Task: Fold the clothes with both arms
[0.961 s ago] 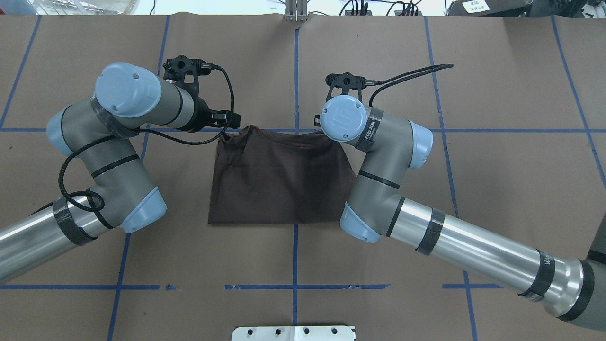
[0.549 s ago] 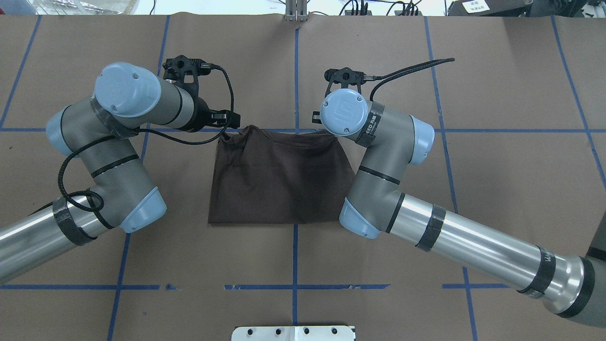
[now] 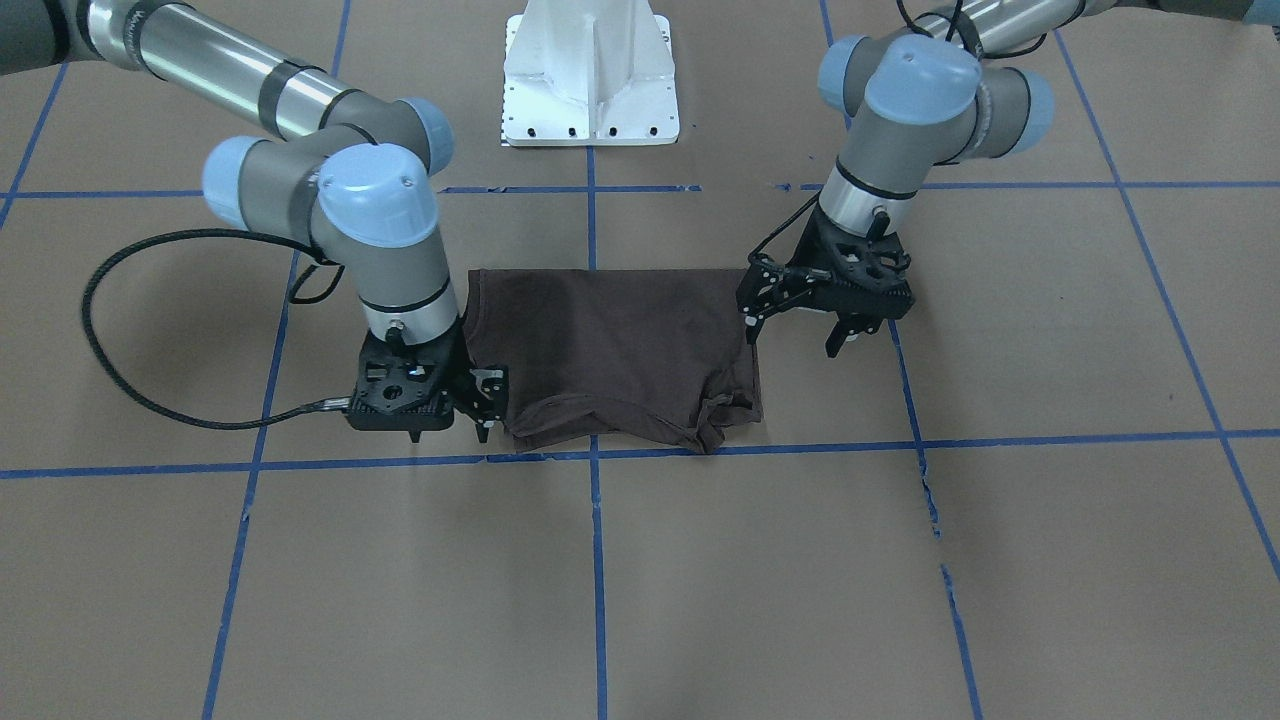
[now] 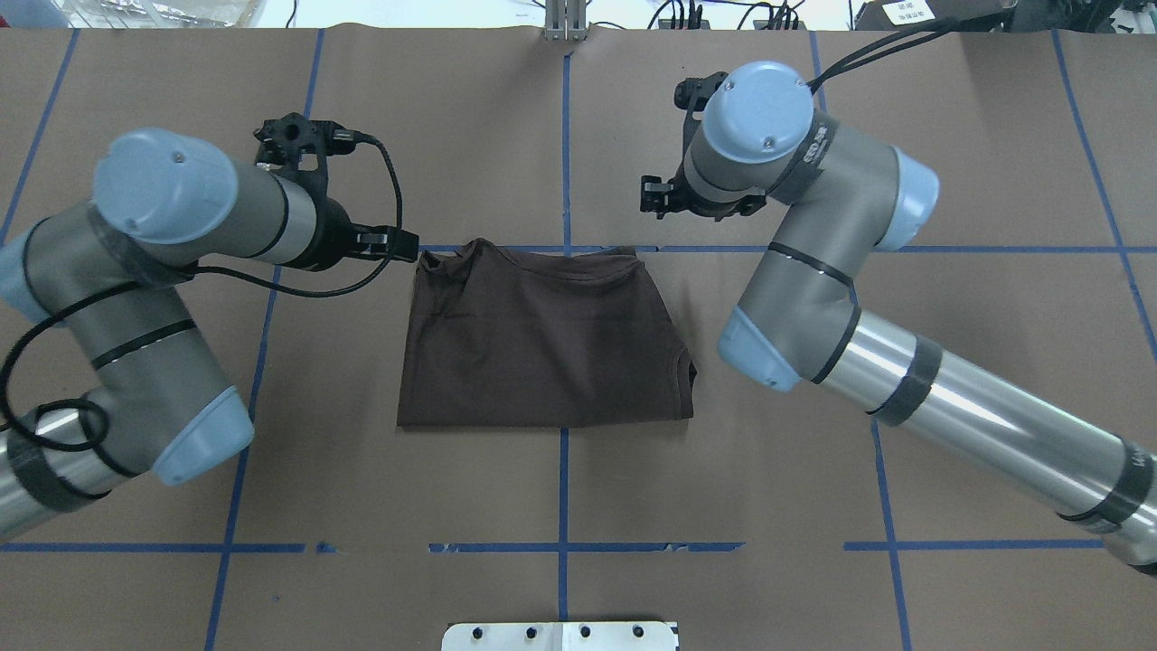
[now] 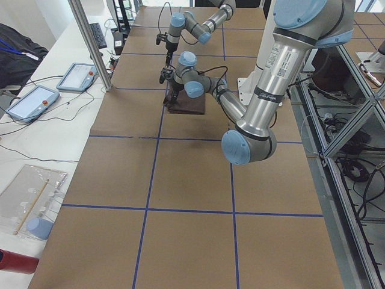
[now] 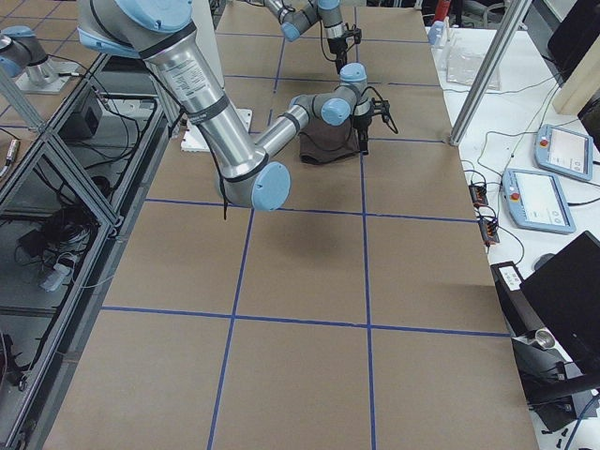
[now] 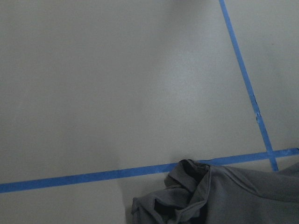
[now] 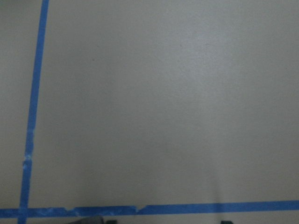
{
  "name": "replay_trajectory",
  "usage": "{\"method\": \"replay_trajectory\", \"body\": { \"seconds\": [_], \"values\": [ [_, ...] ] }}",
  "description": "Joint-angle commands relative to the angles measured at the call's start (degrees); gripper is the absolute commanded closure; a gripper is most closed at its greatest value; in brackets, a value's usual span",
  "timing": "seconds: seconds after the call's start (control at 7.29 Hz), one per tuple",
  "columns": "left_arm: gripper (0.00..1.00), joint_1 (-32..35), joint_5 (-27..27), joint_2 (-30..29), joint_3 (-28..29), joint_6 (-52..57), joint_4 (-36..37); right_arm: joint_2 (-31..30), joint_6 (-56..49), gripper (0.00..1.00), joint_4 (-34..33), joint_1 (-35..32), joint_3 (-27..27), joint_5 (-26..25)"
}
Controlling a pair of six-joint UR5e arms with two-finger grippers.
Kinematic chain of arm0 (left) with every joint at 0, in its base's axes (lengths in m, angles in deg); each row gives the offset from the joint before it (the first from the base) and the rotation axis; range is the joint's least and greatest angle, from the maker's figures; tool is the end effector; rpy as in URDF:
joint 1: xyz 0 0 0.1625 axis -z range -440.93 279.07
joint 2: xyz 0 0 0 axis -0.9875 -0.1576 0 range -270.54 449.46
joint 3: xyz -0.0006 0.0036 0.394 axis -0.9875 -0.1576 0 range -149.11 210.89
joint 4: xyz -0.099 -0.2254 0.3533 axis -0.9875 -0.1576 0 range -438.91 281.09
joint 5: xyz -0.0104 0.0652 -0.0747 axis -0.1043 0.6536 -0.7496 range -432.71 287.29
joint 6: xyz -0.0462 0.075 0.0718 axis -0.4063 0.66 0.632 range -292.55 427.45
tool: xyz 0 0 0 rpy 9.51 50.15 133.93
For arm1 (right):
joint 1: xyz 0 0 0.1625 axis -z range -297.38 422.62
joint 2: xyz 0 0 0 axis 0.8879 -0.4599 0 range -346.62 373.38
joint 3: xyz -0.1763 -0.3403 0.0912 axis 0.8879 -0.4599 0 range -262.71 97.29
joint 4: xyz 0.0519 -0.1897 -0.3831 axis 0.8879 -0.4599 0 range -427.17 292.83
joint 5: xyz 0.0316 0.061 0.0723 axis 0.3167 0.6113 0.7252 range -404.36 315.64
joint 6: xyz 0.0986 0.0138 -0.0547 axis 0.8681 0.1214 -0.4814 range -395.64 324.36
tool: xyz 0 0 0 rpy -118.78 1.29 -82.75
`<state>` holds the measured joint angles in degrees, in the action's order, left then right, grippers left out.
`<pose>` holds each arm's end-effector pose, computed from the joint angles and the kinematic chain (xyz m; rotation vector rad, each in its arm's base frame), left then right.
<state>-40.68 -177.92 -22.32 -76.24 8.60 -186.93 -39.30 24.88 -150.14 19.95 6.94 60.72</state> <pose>0.3995 -0.4738 0.2473 0.3786 0.9432 -0.0129 -0.4547 -0.5601 0.2393 0.2474 -0.7643 0.1167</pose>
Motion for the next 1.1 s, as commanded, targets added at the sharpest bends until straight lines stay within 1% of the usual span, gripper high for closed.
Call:
{"method": "replay_trajectory", "body": {
  "seconds": [0.0,0.14,0.27,0.41,0.55,0.69,0.82,0.96],
  "values": [
    [0.0,2.7,-1.4,11.6,-15.1,9.3,8.0,-8.3,-15.7,0.0,-12.0,-9.1,13.2,8.3],
    [0.0,8.5,-5.8,16.5,-17.4,16.0,8.1,-12.2,-23.5,0.0,-14.0,-14.0,15.1,12.2],
    [0.0,16.4,-12.2,20.6,-17.4,25.3,8.1,-16.1,-31.1,0.0,-14.9,-19.9,14.9,18.1],
    [0.0,25.2,-15.6,24.1,-16.2,29.6,8.3,-20.2,-38.6,0.0,-15.7,-26.4,14.9,22.0],
    [0.0,28.8,-15.5,28.2,-12.2,33.5,8.9,-26.5,-44.9,0.0,-15.6,-29.8,14.7,21.8],
    [0.0,35.7,-15.9,28.8,-7.1,41.6,10.4,-29.9,-51.6,0.0,-16.0,-33.2,14.1,21.4],
    [0.0,42.7,-16.4,28.3,-1.5,54.1,15.0,-34.0,-59.9,0.0,-15.5,-36.7,13.1,21.0],
    [0.0,47.1,-17.7,28.7,0.8,59.2,17.0,-37.5,-67.5,0.0,-15.5,-40.2,12.6,21.6]
  ]
}}
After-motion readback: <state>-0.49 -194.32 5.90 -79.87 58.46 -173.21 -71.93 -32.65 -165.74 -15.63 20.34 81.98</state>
